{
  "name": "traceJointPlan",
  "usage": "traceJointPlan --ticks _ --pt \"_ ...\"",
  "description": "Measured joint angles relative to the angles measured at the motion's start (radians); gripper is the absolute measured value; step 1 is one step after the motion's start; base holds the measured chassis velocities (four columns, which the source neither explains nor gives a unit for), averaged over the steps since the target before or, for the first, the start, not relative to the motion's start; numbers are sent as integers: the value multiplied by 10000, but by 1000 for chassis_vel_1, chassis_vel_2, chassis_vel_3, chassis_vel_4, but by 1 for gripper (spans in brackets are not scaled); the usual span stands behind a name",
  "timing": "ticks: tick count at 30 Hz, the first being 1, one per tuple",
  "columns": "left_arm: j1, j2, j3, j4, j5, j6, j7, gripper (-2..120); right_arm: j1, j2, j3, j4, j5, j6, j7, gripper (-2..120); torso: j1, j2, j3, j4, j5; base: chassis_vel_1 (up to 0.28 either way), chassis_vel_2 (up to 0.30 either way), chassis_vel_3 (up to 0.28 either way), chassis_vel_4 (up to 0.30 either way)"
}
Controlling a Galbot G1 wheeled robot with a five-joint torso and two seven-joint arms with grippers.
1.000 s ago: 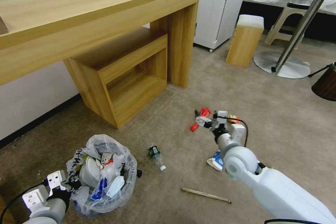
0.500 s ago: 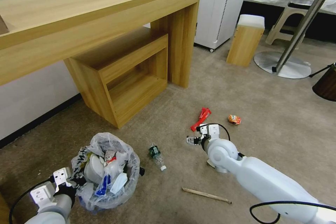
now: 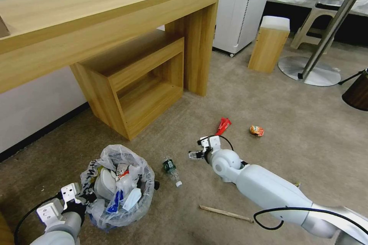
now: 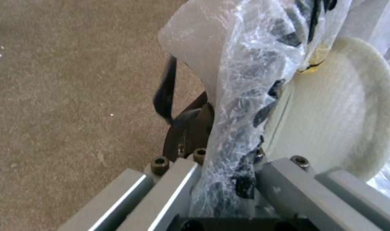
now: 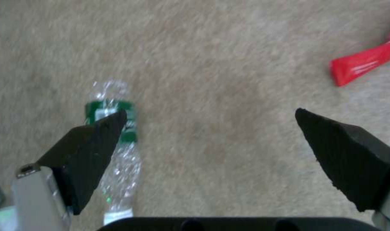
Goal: Pick up the trash bin and place the garbage on the floor into it.
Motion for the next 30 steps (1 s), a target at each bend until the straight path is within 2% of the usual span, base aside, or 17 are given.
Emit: traceJointPlan --ticks 8,14,20,21,30 --pt "18 -107 30 34 43 -92 6 0 380 685 -967 -633 3 -247 -237 100 0 0 0 1 0 0 0 0 0" --pt "120 -159 15 -34 72 -213 26 0 580 1670 -1531 -1722 -147 -379 -681 100 0 0 0 2 0 0 0 0 0" --pt "184 -199 0 -45 99 -270 36 0 611 2142 -1661 -2501 -308 -598 -690 100 0 1 0 1 0 0 0 0 0" --pt "212 -236 -1 -47 122 -301 52 0 663 2342 -1737 -2924 -406 -626 -782 99 0 0 0 1 0 0 0 0 0" --pt "266 -311 -7 -88 133 -441 97 0 694 2939 -1868 -4266 -883 -401 -972 96 0 0 0 1 1 0 0 0 0"
